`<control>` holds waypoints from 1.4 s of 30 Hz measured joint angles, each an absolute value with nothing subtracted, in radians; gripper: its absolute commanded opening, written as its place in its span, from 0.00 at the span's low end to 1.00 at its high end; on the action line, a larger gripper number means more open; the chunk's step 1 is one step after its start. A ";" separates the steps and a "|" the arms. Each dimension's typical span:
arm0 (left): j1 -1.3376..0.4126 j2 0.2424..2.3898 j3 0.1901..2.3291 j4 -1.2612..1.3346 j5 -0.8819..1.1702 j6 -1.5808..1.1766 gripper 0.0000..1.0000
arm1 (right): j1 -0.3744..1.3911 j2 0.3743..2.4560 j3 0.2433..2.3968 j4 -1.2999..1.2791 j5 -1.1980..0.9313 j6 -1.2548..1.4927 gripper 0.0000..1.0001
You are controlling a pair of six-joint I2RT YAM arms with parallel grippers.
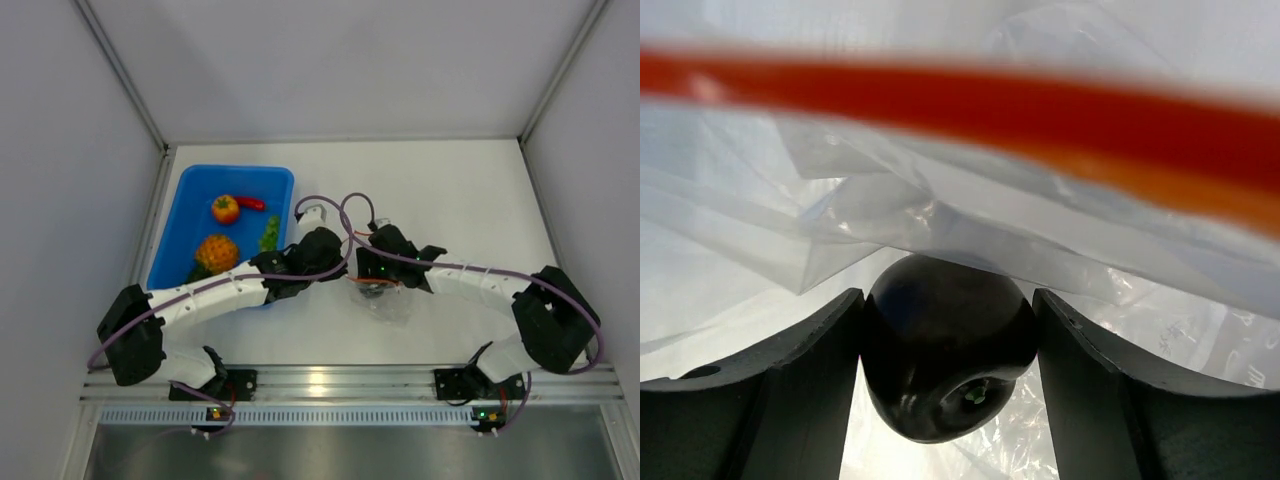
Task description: Open the zip-top bag and remove the fake food
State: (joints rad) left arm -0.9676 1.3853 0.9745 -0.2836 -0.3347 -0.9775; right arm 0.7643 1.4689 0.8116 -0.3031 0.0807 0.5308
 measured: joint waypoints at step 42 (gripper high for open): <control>-0.964 1.352 0.846 -0.208 -0.273 -0.999 0.00 | 0.754 1.120 1.054 -0.329 0.071 0.516 0.39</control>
